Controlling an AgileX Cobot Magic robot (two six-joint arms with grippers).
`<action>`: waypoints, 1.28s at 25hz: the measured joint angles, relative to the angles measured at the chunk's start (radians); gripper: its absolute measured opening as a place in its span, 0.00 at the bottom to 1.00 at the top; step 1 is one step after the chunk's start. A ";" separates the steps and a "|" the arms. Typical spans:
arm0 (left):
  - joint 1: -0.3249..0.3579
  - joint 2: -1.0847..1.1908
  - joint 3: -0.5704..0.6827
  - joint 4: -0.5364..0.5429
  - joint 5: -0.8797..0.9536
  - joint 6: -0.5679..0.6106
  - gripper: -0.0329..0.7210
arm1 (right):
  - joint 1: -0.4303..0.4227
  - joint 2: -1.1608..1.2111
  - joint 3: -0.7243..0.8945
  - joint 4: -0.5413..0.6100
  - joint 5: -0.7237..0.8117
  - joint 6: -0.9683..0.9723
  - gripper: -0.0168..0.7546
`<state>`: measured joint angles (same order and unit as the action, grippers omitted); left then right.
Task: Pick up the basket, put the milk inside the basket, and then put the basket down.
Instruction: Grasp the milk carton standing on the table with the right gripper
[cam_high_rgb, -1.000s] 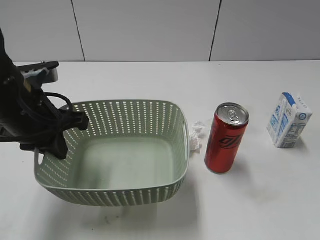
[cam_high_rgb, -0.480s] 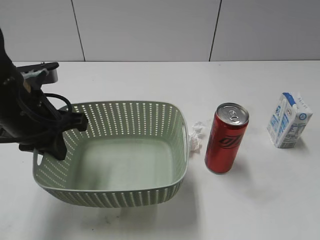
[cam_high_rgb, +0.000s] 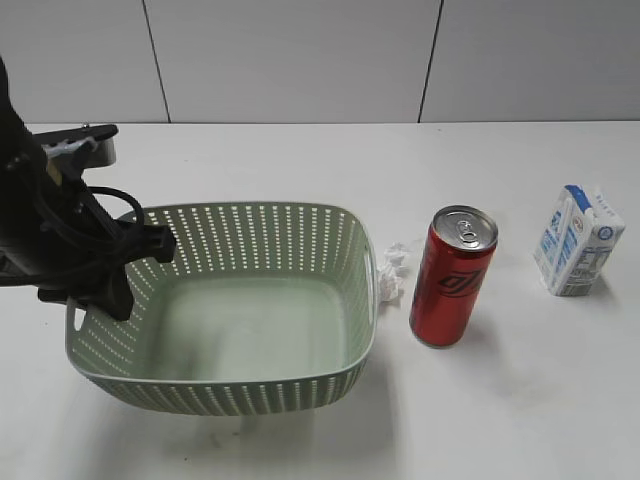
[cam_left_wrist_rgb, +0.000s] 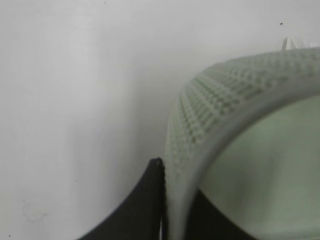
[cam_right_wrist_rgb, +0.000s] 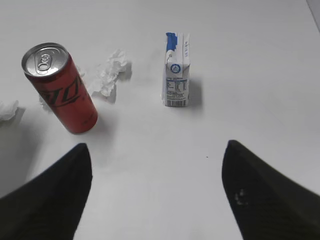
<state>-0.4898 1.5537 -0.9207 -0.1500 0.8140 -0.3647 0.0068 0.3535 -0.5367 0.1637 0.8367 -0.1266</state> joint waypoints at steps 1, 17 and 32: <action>0.000 0.000 0.000 0.000 0.000 0.000 0.05 | 0.000 0.049 -0.016 0.006 -0.005 0.005 0.86; 0.000 0.000 0.000 0.002 0.003 0.000 0.05 | 0.000 0.840 -0.329 -0.006 -0.156 0.021 0.86; 0.000 0.000 0.000 -0.012 0.003 0.000 0.05 | 0.000 1.385 -0.604 -0.012 -0.166 -0.022 0.89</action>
<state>-0.4898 1.5537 -0.9207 -0.1622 0.8174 -0.3647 0.0068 1.7384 -1.1406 0.1512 0.6704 -0.1488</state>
